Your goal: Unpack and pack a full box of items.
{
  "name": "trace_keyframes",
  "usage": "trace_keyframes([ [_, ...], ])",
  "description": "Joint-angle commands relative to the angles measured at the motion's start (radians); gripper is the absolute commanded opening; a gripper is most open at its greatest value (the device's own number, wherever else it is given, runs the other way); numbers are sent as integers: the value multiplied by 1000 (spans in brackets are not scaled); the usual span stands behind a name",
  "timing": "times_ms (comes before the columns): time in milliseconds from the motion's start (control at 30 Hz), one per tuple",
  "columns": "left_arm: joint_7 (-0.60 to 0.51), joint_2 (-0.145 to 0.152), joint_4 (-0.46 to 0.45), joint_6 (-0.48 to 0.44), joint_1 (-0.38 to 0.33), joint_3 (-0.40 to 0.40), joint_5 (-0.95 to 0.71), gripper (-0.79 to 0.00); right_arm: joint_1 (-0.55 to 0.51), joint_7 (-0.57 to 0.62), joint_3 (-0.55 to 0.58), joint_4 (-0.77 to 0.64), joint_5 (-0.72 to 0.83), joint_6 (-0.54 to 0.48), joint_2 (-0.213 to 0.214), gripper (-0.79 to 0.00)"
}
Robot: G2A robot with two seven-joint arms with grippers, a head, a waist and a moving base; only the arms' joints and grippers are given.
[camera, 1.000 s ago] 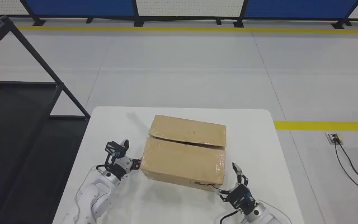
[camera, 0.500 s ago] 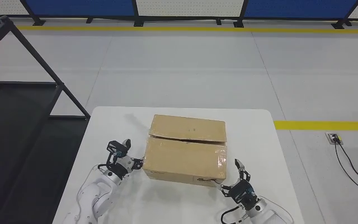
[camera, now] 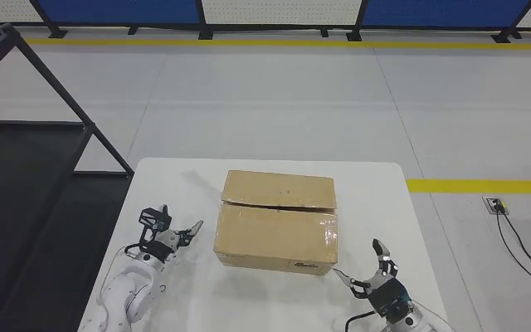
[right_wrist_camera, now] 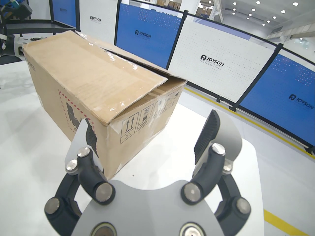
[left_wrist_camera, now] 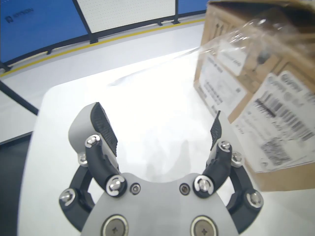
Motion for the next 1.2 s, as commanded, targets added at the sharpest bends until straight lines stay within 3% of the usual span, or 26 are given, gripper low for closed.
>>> trace_keyframes([
  [0,-16,3,2,38,-11,-2,81,0,-23,-21,21,-18,-4,5,3,0],
  [233,-39,5,20,158,-81,27,299,0,-95,-84,71,-67,11,41,6,0],
  [533,-6,-3,84,167,-172,127,503,0,-128,-89,81,-80,30,70,3,0],
  [933,-14,-7,114,155,-183,138,501,0,-148,-83,87,-92,7,92,2,0],
  [1000,-39,-4,109,193,-184,148,593,0,-148,-83,87,-92,7,92,2,0],
  [1167,-31,-12,119,183,-213,187,622,0,-148,-83,87,-92,7,92,2,0],
])
